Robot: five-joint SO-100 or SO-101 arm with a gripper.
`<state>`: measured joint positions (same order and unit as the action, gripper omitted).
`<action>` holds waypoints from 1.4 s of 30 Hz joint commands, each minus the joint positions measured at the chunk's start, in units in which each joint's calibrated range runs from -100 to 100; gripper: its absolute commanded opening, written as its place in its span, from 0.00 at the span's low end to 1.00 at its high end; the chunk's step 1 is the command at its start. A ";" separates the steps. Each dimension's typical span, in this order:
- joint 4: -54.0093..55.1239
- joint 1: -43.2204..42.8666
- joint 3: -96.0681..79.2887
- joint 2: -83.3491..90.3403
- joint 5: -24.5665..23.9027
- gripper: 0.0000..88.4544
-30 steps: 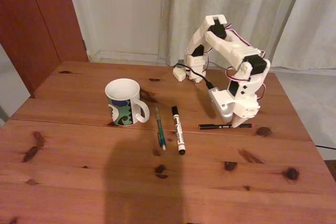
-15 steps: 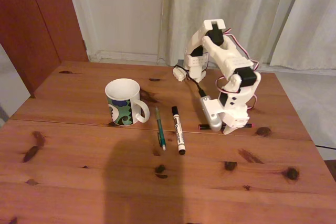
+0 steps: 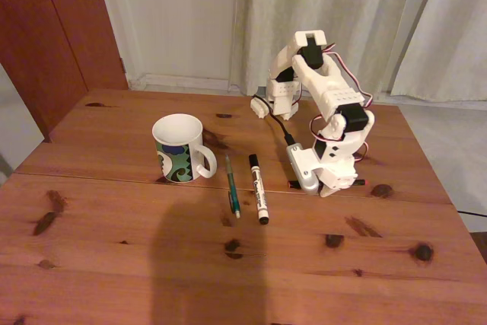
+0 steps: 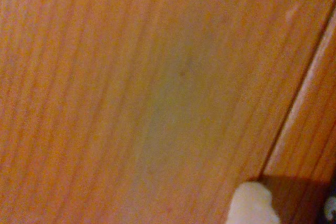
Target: Clean up the desk and place the pens and markers into the cup
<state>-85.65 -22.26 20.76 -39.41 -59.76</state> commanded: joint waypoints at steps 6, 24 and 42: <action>-0.42 0.51 1.42 1.22 0.67 0.26; -0.50 -0.22 -1.20 1.47 1.82 0.26; -0.59 0.43 -2.10 13.05 2.03 0.25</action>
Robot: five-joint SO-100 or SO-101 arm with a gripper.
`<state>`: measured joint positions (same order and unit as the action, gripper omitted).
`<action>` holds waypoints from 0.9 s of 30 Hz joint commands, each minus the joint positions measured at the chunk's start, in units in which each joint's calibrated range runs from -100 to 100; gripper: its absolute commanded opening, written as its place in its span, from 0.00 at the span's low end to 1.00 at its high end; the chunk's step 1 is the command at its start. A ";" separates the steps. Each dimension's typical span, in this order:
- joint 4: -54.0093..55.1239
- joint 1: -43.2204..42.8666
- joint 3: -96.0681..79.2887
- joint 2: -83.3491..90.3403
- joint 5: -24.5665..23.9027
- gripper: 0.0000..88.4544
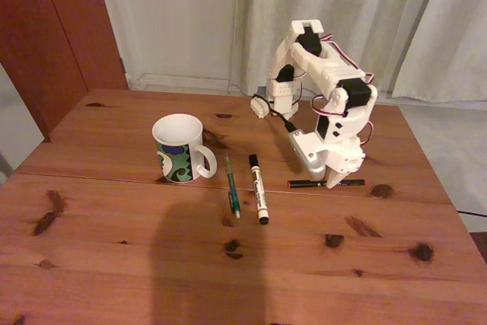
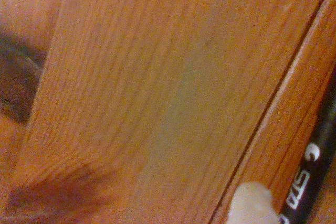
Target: Clean up the desk and place the pens and markers into the cup
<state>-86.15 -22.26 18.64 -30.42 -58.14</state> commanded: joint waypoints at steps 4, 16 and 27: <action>-0.09 0.59 0.02 4.07 0.84 0.25; 0.00 -0.30 -6.38 5.97 1.47 0.25; 0.86 -1.91 -16.21 14.99 2.09 0.25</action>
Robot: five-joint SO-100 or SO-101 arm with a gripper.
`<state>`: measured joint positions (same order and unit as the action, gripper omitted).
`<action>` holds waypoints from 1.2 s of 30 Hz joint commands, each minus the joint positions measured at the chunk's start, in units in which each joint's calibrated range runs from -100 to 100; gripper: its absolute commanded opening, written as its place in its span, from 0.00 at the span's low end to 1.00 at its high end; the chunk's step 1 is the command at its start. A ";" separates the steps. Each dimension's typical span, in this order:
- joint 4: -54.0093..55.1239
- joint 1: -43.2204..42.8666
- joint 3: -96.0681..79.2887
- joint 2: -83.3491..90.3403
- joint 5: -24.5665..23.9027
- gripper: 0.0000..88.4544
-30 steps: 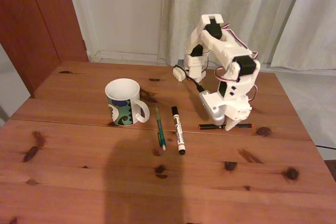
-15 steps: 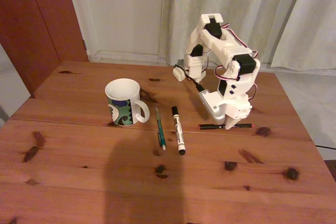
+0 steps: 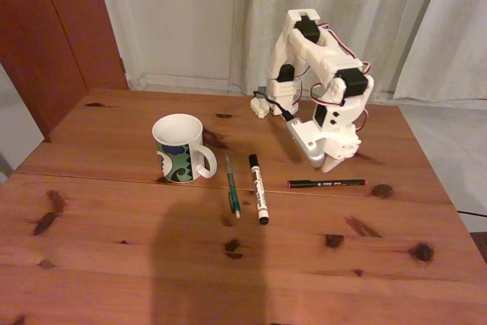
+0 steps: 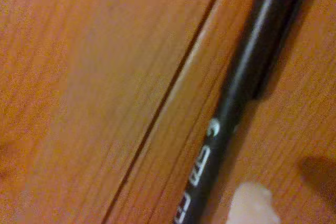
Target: Clean up the desk and place the pens and markers into the cup
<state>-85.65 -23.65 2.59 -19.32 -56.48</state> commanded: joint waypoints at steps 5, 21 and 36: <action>3.97 -0.43 -0.16 3.72 0.38 0.26; 8.53 -0.11 -0.97 -1.57 0.38 0.26; 8.62 0.21 -0.97 -6.12 0.43 0.26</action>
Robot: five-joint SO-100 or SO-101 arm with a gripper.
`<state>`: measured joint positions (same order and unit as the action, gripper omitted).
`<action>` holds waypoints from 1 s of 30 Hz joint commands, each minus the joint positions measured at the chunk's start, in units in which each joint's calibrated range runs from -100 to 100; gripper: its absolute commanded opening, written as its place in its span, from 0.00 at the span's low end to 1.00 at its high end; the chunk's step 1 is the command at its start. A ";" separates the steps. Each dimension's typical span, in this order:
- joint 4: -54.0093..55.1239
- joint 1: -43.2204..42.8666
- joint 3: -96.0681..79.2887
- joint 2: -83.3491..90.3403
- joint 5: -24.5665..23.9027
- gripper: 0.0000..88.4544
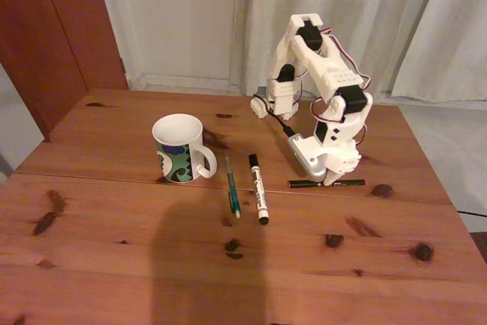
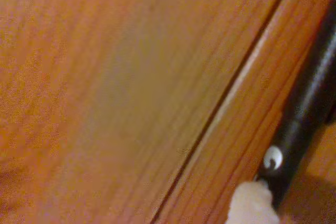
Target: Clean up the desk and place the pens and markers into the cup
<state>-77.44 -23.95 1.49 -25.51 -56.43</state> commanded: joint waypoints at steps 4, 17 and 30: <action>0.40 0.50 0.14 -1.59 0.38 0.25; -0.11 0.50 0.05 -2.00 0.38 0.25; -0.37 0.66 -1.76 -1.67 1.90 0.01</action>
<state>-76.77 -23.73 -0.13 -27.71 -55.36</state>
